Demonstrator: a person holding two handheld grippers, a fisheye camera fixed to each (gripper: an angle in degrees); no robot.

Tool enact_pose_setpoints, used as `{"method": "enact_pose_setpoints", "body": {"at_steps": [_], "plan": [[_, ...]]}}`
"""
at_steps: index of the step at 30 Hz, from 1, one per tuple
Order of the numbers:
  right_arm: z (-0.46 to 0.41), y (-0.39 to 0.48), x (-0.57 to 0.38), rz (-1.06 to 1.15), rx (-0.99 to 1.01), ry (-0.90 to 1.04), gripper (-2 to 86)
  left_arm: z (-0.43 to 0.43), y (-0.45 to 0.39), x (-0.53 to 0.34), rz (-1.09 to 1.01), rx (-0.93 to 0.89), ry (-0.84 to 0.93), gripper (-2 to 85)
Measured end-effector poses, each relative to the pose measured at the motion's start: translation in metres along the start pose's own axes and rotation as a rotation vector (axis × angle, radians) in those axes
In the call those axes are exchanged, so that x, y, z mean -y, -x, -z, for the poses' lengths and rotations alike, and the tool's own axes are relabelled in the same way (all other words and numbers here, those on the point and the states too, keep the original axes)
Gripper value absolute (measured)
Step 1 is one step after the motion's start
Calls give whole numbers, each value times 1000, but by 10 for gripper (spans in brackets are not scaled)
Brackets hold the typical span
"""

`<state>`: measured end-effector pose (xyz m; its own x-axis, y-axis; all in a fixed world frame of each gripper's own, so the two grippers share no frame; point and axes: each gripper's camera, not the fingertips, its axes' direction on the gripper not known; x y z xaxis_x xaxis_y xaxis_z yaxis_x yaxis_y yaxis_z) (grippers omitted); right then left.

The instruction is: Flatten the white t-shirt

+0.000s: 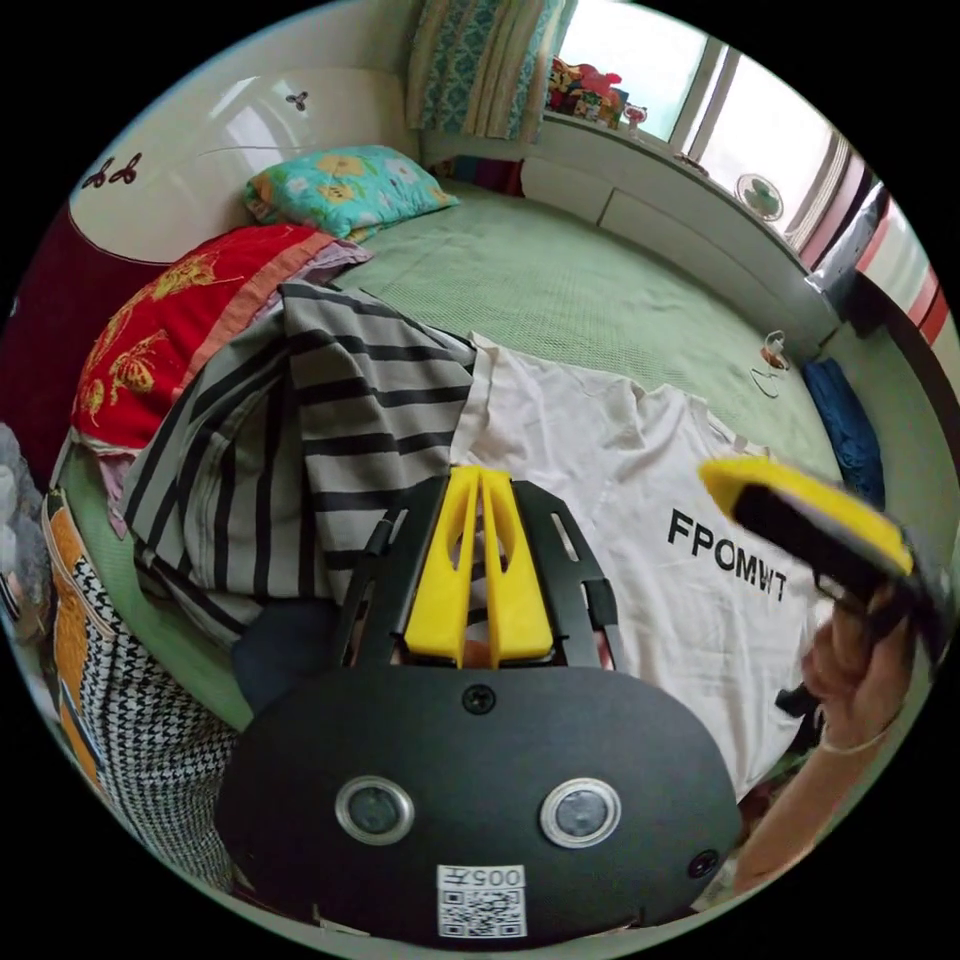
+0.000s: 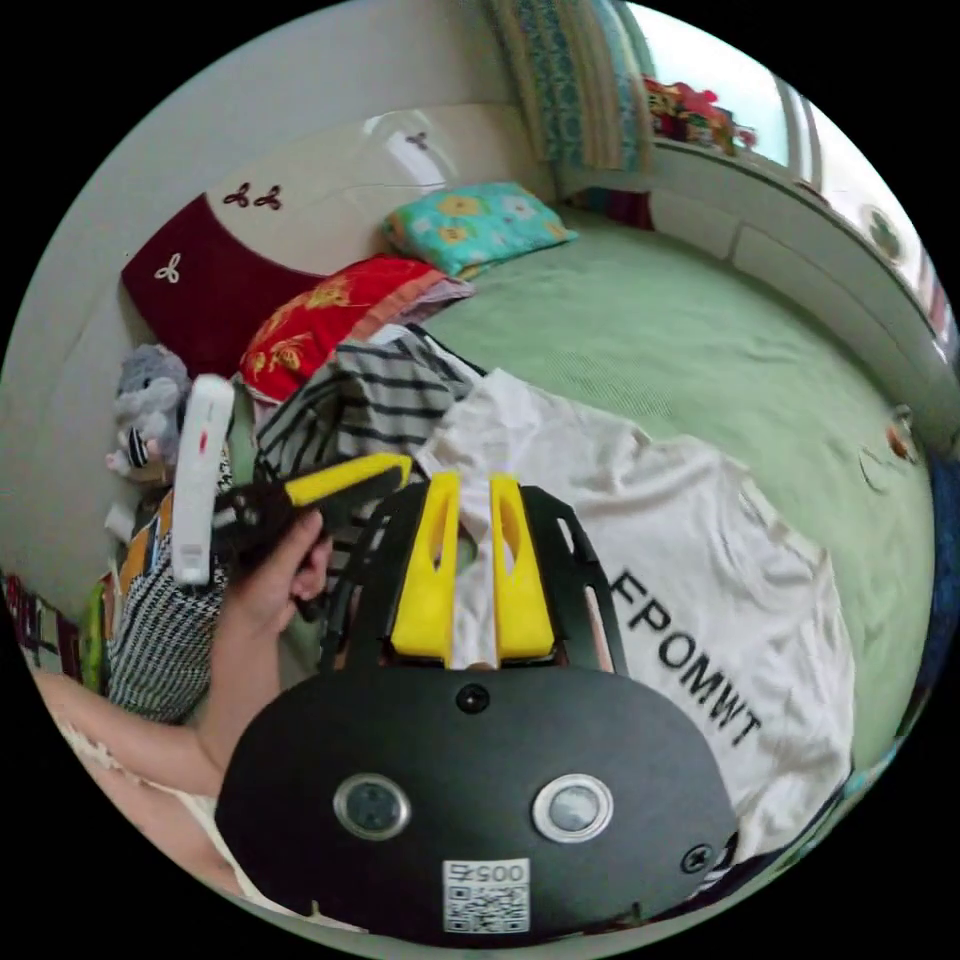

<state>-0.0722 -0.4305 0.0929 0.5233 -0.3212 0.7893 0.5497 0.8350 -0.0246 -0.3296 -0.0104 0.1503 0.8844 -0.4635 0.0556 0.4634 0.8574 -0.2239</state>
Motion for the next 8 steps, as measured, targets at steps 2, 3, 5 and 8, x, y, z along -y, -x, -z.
{"method": "enact_pose_setpoints", "body": {"at_steps": [2,3,5,8], "plan": [[-18,-1,53,53,-66,21,71,-3,4,3,6,14,-11,-6],[-25,-1,66,66,-72,44,77,-5,8,5,39,10,-18,-6],[-54,-6,112,70,-80,96,97,-9,14,7,50,-21,-29,-5],[-97,-21,157,9,-20,227,115,-19,20,14,42,-41,22,-2]]}}
